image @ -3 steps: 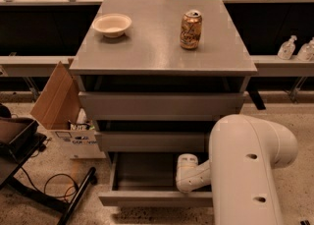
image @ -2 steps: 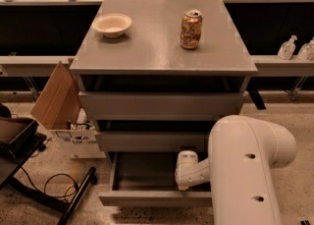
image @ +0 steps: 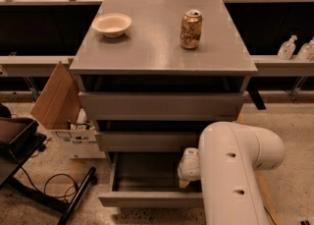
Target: Open bottom drawer
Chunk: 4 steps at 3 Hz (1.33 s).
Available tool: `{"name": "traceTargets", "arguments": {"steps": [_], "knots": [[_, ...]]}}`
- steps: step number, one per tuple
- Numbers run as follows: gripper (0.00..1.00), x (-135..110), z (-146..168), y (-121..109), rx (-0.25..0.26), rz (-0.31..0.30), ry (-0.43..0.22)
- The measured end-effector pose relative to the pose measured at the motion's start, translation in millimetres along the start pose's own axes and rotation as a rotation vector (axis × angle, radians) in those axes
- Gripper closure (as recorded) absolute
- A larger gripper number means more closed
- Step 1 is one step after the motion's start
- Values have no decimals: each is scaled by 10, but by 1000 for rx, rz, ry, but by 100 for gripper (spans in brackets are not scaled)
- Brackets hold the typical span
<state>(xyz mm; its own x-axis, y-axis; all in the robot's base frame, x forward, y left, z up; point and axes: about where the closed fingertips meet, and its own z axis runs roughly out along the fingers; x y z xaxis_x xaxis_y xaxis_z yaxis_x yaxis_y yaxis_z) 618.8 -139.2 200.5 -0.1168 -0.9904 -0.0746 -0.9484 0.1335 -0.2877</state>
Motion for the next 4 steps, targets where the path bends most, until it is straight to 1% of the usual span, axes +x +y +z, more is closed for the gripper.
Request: {"name": "traceTargets", "arguments": {"steps": [1, 2, 3, 4], "knots": [[54, 88, 206, -67, 3, 31, -30], [78, 145, 343, -72, -2, 49, -42], [100, 258, 495, 169, -55, 78, -32], [100, 443, 522, 593, -131, 113, -10]]}}
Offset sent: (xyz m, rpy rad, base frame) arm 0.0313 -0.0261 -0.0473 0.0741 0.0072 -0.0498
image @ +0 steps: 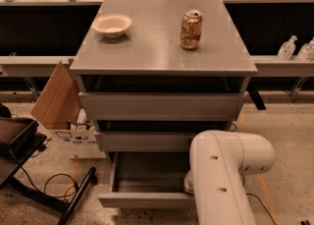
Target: Open bottom drawer
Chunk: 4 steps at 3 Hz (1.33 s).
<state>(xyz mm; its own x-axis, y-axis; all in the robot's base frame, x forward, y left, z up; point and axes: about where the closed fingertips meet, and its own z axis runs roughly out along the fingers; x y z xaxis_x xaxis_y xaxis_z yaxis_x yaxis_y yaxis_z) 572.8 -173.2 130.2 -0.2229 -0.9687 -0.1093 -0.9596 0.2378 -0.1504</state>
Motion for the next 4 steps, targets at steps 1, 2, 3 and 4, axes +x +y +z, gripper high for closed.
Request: {"name": "traceTargets", "arguments": {"steps": [1, 2, 3, 4], "knots": [[100, 177, -182, 457, -84, 13, 27], [100, 212, -240, 589, -108, 15, 31], [97, 316, -310, 964, -172, 31, 38], [74, 303, -306, 947, -173, 31, 38]]}}
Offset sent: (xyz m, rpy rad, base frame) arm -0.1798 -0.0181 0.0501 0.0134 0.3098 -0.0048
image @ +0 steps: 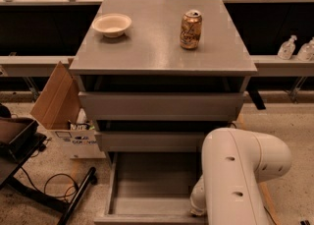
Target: Open bottom drawer
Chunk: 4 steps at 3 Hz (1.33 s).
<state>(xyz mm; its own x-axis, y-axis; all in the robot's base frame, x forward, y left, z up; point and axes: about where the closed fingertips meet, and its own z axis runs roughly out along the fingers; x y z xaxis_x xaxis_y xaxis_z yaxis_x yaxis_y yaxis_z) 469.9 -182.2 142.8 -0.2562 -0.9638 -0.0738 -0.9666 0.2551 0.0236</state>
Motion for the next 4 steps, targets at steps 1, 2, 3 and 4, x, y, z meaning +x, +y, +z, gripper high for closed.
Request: {"name": "traceTargets", "arguments": {"steps": [1, 2, 3, 4], "knots": [[51, 3, 11, 14, -2, 0, 0], [28, 5, 21, 27, -5, 0, 1], [5, 7, 31, 40, -7, 0, 1], [0, 8, 36, 47, -8, 0, 1]]}}
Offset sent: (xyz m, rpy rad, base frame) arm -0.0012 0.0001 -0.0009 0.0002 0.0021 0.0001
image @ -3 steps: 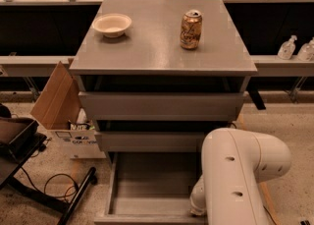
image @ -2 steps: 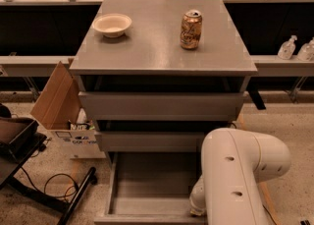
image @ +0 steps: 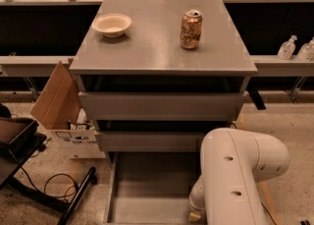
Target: Open bottom drawer
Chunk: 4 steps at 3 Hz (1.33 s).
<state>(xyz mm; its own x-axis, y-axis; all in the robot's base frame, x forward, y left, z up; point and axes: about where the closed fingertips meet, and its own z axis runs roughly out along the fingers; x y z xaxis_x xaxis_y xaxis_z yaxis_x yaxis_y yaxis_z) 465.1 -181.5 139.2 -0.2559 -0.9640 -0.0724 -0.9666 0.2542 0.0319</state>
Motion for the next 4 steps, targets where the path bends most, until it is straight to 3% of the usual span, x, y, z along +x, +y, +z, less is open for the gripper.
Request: {"name": "traceTargets", "arguments": {"steps": [1, 3, 4], "knots": [[0, 0, 0, 0, 0, 0, 0], [41, 5, 21, 28, -5, 0, 1], [65, 29, -164, -64, 14, -3, -9]]}}
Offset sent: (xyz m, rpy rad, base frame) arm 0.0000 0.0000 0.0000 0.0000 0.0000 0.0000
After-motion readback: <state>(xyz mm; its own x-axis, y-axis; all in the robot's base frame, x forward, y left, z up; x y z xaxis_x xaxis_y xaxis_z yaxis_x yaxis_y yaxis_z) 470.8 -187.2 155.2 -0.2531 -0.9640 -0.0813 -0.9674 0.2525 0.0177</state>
